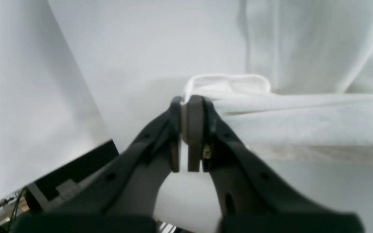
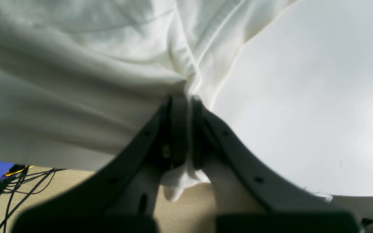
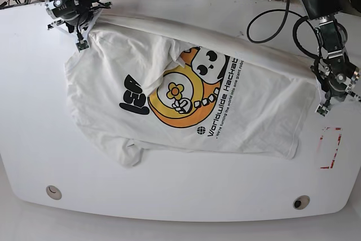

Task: Fold the T-shirt properly
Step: 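Open both grippers to release the shirt shoulders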

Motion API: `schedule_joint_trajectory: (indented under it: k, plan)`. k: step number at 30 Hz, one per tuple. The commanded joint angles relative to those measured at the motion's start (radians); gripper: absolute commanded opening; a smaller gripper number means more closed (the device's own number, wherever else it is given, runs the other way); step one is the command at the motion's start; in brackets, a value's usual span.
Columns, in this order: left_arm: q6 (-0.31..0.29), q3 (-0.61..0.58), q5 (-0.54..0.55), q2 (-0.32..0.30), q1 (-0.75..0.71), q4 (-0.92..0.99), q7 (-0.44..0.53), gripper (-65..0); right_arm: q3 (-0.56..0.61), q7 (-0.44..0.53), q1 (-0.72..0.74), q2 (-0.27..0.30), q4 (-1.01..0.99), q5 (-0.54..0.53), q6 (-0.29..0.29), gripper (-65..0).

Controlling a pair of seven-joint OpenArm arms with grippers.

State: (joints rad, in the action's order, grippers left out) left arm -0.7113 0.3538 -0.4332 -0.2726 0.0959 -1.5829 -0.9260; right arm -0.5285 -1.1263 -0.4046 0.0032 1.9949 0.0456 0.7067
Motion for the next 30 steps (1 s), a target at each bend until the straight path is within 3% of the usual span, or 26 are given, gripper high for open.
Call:
schedule_joint_trajectory:
  k: [1, 17, 22, 30]
  plan:
    - [0.013, -0.011, -0.023, -0.021, 0.025, -0.015, -0.006, -65.0, -0.005, -0.001, 0.003, 0.01, 0.013, 0.015, -0.009, -64.7]
    - [0.013, -0.046, -0.022, -0.02, 0.066, 0.106, 0.0, -64.4, -0.005, 0.001, 0.006, 0.008, 0.013, 0.01, -0.009, -64.7]
    - [0.013, -0.046, -0.014, -0.02, 0.1, 0.163, 0.002, -51.7, -0.005, 0.001, 0.006, 0.008, 0.013, 0.01, -0.009, -64.7]
    - [0.013, -0.046, 0.072, -0.024, 0.149, 0.195, 0.012, -23.1, -0.006, 0.015, 0.006, -0.016, 0.014, 0.01, -0.009, -64.4]
